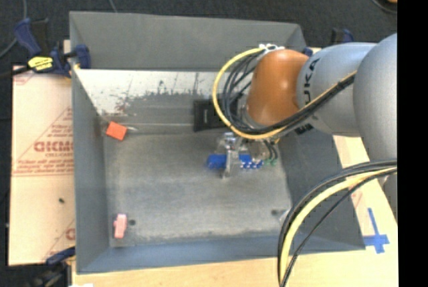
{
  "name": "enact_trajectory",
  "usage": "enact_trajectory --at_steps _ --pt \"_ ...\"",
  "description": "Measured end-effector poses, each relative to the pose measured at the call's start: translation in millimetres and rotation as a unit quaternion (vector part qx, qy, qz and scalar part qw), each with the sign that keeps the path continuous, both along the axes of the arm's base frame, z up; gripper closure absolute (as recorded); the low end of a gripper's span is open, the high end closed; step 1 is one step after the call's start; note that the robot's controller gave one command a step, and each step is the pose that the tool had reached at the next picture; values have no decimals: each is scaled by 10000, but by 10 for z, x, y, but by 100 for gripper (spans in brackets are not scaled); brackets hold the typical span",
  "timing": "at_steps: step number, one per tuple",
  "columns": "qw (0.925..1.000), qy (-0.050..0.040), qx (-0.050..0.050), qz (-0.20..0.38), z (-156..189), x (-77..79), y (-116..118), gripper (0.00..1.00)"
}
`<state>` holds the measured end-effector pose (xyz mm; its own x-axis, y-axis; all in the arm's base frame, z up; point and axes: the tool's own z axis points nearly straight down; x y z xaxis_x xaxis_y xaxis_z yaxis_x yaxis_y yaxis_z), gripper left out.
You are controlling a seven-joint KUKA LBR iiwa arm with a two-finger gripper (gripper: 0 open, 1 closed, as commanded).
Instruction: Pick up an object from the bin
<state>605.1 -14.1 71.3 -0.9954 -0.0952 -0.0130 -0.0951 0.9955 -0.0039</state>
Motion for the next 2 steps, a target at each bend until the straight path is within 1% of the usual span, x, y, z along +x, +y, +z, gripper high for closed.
enact_trajectory --at_steps 2 --pt "10000 8 0 2 28 -9 1 100"
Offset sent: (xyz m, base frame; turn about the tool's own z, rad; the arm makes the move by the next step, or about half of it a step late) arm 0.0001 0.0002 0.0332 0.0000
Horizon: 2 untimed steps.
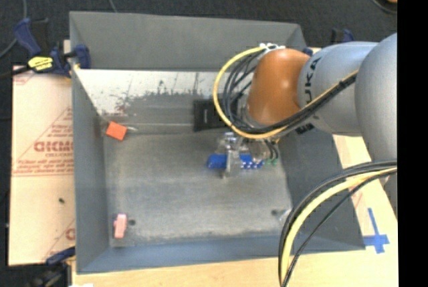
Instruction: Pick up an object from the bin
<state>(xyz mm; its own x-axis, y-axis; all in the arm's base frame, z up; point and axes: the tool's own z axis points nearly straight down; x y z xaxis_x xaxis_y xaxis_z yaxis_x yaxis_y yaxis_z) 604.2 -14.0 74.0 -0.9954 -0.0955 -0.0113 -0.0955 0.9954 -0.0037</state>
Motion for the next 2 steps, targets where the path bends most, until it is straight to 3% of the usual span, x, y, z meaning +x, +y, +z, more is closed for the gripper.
enact_trajectory --at_steps 2 --pt "10000 12 -1 -2 350 -7 -3 100"
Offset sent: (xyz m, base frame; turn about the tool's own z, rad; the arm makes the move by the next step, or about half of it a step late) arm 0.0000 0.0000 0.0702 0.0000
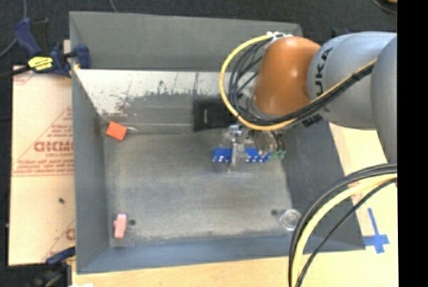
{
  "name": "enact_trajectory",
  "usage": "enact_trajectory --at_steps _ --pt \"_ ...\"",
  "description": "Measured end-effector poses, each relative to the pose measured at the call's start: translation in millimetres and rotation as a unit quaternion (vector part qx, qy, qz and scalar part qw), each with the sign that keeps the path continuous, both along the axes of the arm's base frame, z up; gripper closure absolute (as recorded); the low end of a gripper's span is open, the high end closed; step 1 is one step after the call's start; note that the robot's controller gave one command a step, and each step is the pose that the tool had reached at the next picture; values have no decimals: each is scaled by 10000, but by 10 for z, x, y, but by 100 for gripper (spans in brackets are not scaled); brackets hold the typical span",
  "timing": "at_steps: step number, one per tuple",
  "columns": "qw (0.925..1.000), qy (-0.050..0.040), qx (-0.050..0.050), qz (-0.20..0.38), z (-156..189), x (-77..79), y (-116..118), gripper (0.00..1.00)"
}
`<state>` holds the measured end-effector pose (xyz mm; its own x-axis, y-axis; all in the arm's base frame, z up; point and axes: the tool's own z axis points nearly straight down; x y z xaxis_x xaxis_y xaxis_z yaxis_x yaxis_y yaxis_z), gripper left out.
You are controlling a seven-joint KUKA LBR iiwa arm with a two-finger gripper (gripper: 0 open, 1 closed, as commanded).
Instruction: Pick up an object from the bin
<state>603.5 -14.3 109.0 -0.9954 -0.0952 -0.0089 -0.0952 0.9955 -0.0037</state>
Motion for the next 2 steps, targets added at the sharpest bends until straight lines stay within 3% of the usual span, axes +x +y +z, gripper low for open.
enact_trajectory --at_steps 2 --pt "10000 -41 -3 -1 263 22 -3 100"
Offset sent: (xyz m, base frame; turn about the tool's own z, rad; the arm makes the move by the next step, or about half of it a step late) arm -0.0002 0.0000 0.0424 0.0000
